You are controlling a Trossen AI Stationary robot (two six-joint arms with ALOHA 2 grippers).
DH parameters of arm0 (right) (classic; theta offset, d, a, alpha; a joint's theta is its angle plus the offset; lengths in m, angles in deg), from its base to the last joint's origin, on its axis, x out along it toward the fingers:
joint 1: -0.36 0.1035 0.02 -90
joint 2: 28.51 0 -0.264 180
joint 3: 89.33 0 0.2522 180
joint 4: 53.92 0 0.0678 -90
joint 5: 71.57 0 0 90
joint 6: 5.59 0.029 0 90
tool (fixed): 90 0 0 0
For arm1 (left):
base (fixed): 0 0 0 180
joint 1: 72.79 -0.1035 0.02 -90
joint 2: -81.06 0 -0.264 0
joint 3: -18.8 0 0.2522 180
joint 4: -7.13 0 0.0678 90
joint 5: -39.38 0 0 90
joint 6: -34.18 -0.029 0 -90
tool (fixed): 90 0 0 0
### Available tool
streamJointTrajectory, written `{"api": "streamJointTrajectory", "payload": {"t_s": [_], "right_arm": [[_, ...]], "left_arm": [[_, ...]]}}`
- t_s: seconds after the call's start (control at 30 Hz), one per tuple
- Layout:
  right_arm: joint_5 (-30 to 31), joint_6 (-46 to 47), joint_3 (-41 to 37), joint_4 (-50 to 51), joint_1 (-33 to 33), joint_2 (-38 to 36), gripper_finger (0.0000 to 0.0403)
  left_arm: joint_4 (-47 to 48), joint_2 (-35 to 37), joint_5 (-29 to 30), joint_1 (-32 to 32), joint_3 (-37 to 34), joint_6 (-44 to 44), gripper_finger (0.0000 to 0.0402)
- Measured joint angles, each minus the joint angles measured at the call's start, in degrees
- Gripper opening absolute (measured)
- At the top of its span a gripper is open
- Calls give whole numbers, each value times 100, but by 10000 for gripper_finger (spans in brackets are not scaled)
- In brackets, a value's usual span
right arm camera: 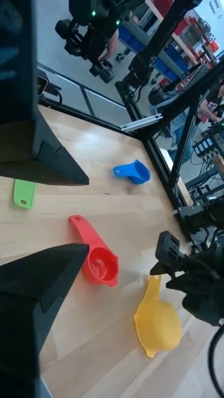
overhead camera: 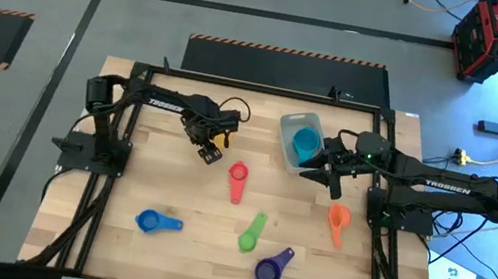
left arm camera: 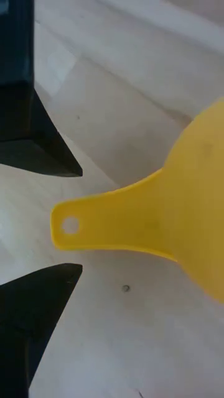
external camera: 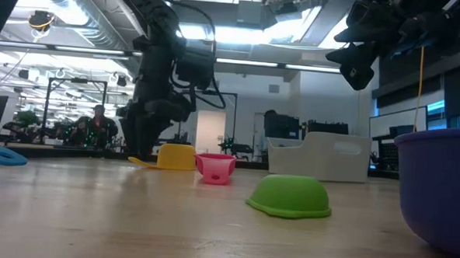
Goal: Nest measuring cups in basket
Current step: Stack the yellow measuring cup on top of the light blue measuring cup in the grey bin
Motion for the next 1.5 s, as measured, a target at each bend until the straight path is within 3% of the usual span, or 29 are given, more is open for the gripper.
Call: {"api": "streamJointTrajectory", "payload": {"t_s": [1.17, 1.5], "right_arm": [[0, 0, 0, 13, 1, 0, 168], [0, 0, 0, 13, 0, 0, 168]], "left_arm": [[-424, -187, 190, 35, -96, -87, 235], [-433, -187, 188, 37, -101, -50, 207]]}}
